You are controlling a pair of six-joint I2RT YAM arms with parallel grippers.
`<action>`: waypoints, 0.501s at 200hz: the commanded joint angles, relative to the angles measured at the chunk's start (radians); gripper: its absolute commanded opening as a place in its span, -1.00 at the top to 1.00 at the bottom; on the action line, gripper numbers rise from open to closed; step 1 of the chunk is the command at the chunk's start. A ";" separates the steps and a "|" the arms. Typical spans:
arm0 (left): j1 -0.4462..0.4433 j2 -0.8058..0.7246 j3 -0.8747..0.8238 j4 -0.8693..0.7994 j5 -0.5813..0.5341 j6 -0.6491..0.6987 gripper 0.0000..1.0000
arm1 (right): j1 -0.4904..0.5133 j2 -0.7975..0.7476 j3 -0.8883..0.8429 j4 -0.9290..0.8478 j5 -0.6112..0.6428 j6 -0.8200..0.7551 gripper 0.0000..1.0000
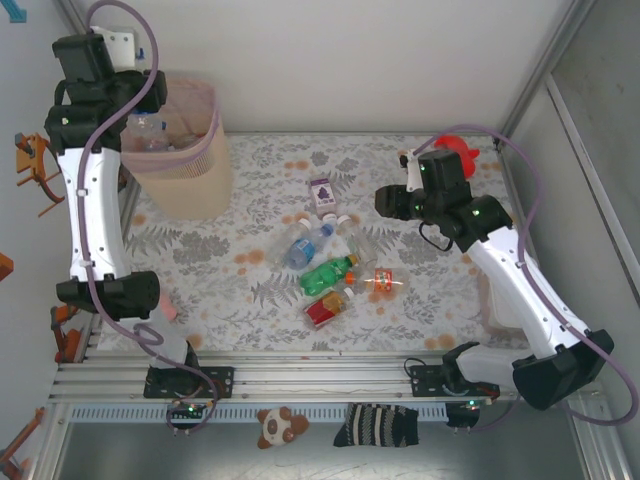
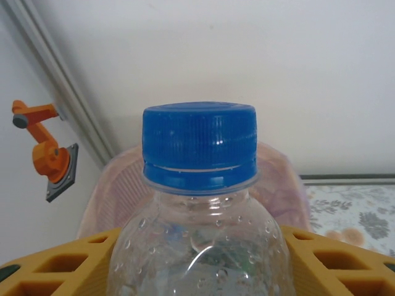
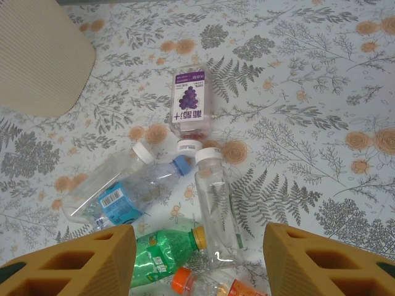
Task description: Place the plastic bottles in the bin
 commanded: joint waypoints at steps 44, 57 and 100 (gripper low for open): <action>0.046 0.128 0.022 -0.009 0.013 0.057 -0.18 | 0.009 0.006 0.035 0.012 0.003 -0.002 -0.12; 0.050 0.157 0.019 -0.011 0.020 0.063 -0.18 | 0.009 0.006 0.034 0.006 0.001 -0.001 -0.12; 0.050 0.250 0.019 -0.044 0.028 0.068 -0.16 | 0.009 -0.010 0.021 -0.002 0.013 0.001 -0.12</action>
